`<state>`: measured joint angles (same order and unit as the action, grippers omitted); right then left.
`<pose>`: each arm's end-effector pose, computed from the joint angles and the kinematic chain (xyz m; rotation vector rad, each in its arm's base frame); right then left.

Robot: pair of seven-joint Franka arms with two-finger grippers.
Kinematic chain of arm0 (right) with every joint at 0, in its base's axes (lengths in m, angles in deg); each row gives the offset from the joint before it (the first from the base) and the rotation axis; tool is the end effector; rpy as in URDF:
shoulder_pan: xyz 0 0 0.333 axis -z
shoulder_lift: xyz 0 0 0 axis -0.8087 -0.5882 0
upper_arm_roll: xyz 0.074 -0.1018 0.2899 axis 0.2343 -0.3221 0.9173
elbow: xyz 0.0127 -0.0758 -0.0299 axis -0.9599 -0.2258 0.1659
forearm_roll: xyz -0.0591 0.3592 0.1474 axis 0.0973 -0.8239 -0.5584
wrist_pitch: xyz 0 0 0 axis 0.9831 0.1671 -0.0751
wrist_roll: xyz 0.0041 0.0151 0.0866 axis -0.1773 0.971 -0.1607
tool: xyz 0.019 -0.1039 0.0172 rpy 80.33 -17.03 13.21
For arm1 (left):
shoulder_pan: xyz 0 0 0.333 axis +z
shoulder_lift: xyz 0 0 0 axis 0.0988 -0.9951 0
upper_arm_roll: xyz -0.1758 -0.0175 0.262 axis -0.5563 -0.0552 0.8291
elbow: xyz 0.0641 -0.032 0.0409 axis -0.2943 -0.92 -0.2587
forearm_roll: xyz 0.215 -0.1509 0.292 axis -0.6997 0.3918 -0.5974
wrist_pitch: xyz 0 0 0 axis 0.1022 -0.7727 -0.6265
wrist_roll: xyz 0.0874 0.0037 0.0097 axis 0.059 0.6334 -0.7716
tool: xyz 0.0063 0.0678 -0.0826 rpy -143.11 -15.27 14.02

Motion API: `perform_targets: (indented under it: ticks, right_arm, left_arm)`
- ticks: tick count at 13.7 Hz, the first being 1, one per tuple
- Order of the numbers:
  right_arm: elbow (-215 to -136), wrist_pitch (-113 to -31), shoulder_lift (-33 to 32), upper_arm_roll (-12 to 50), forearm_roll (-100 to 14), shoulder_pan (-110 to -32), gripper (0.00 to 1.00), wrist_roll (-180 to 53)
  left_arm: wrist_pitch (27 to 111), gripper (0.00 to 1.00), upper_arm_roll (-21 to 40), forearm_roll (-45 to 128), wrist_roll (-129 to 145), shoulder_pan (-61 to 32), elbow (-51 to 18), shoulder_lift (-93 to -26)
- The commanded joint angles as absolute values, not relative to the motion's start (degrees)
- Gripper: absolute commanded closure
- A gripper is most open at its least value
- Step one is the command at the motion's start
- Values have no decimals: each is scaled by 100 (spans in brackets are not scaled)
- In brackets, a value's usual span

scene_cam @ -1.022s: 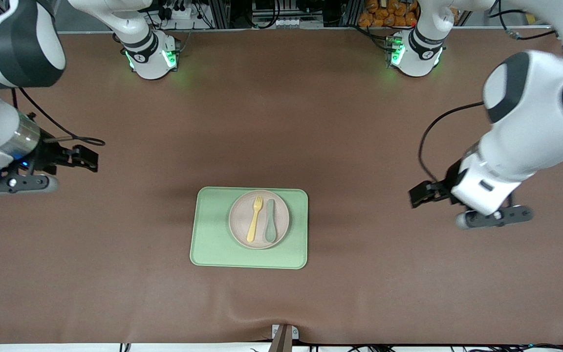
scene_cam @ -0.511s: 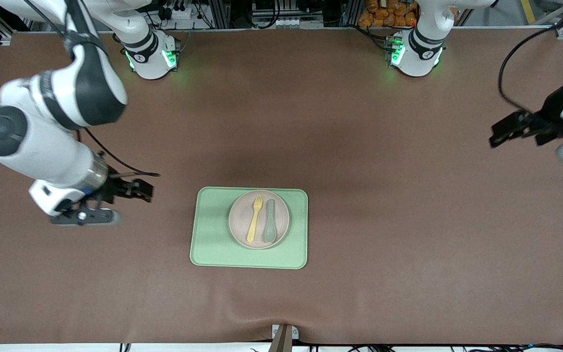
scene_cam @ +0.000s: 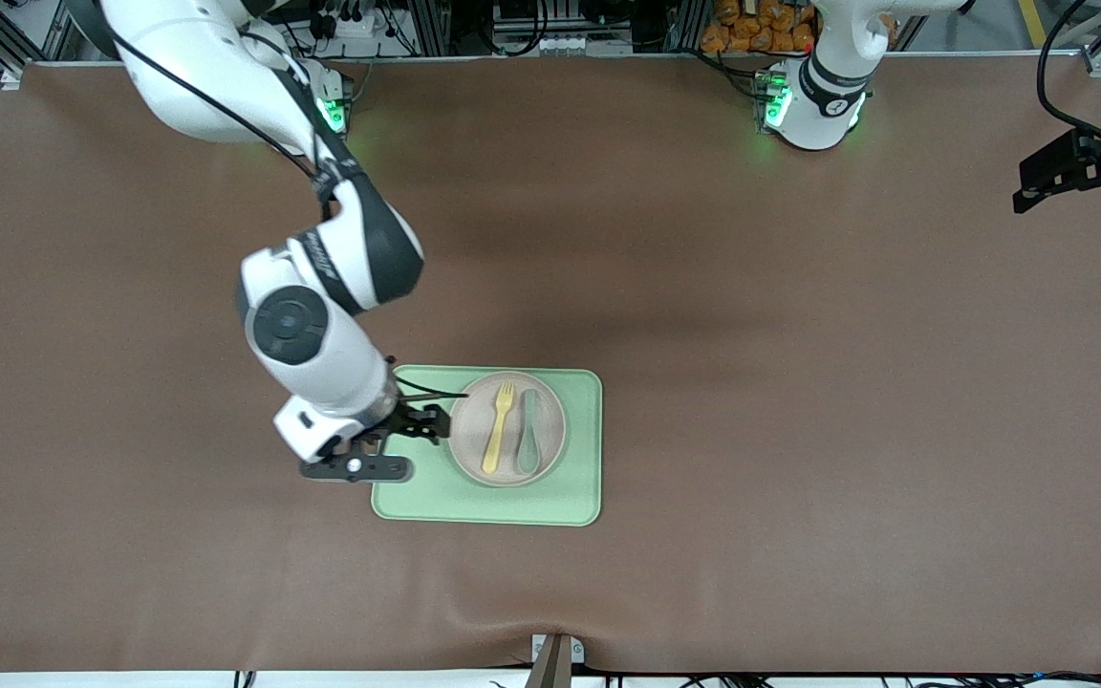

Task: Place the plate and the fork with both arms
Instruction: 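Raise the left gripper away while the right gripper reaches the fork, then lower the right gripper and grasp the yellow fork's handle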

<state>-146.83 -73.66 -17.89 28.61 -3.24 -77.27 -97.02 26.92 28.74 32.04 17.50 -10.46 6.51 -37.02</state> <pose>0.6805 0.3317 0.3575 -3.0931 0.0329 -0.1451 0.5397 -0.0335 0.6841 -3.1243 0.1783 0.1137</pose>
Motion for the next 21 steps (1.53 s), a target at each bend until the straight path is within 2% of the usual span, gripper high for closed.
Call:
perform_targets:
  ticks: [1,6,11,14,21]
  right_arm:
    - [-14359,-7470,-2240,2795,-238,-7910,13,-9965]
    - [-14464,-7752,-2679,2795,-247,-8077,30,-10194]
    - [-14447,-8113,-3005,2804,-265,-8244,34,-10775]
    - [-14456,-8051,-2997,2813,-309,-8402,42,-10853]
    - [-14631,-8034,-2997,2813,-353,-8499,45,-11118]
  left_arm:
    - [2643,0,2748,3079,1843,-972,392,-3496]
    - [2695,0,2713,3097,1755,-963,365,-3504]
    - [2748,0,2739,3105,1755,-954,374,-3513]
    - [2748,0,2739,3149,1755,-858,348,-3487]
    - [2880,0,2731,3193,1842,-760,383,-3496]
